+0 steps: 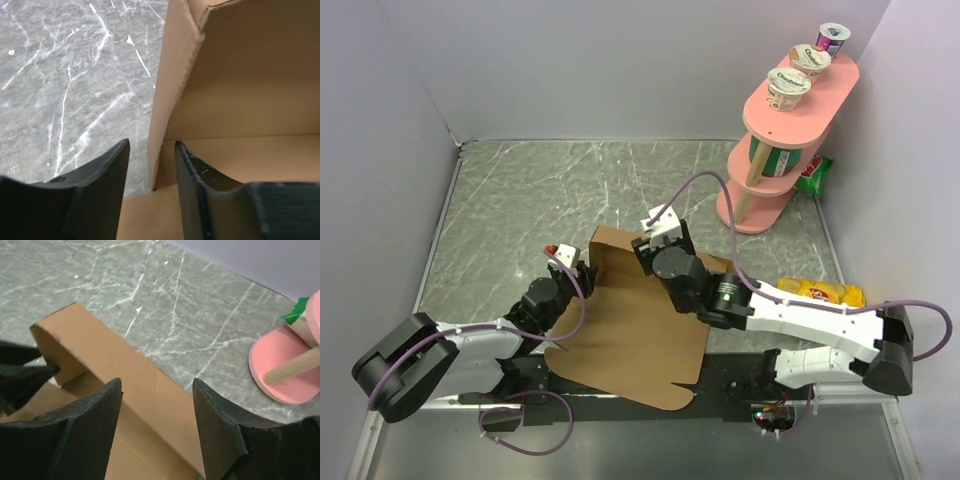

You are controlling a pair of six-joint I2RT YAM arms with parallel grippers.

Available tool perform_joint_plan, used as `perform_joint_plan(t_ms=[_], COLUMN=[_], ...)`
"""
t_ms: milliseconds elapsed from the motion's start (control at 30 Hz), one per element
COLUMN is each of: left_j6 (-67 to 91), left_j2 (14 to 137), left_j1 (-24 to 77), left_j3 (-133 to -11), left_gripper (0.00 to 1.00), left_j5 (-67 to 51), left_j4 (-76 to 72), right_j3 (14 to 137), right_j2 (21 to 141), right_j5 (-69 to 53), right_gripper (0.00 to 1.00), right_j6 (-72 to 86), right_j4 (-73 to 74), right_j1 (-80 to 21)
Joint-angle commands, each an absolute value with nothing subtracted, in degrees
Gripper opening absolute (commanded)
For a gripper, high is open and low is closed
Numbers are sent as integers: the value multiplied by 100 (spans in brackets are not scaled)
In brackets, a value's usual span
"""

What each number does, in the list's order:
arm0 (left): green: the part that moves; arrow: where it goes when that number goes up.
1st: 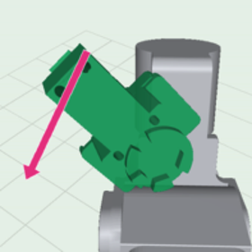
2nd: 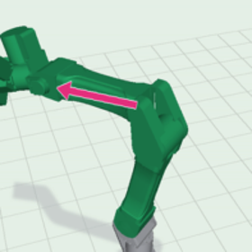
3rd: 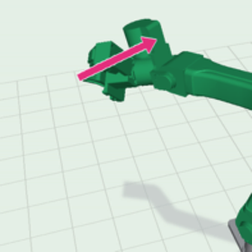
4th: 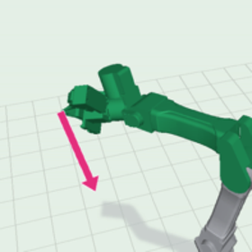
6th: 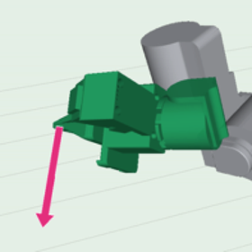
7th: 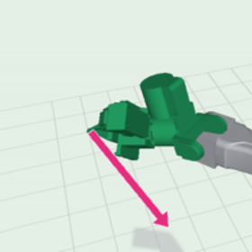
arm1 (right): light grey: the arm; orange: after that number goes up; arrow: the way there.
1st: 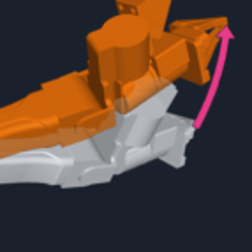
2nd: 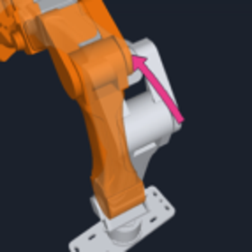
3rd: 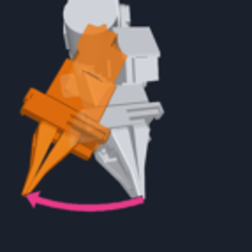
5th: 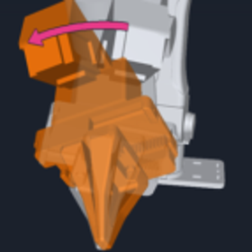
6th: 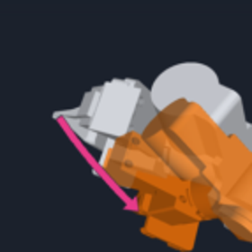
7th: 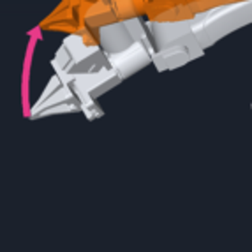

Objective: Fold the paper box

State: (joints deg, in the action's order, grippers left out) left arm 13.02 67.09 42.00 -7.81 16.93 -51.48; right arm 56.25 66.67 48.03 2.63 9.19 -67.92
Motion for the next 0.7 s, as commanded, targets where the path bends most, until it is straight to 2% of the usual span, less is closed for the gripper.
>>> perform_joint_plan(t_ms=[0,67,233,500,667], left_j6=[1354,1397,1476,1547,1696], left_j2=[6794,6803,6741,6768,6627], left_j1=[4184,4184,4157,3991,3859], left_j3=[-861,-870,-809,-800,-703], left_gripper=[45,43,42,39,38], left_j5=[1468,1380,1310,1002,879], left_j4=[-5344,-5388,-5467,-5607,-5643], right_j3=[5967,5977,6319,6592,6303], right_j2=[6969,7232,8013,9235,9527], right_j5=[4579,4649,4509,4982,5255], right_gripper=[63,60,51,46,45], right_j6=[-104,-376,-703,-1695,-2047], right_j4=[-174,-874,-1423,-2925,-3925], right_j1=[-6522,-6478,-6302,-6249,-6319])
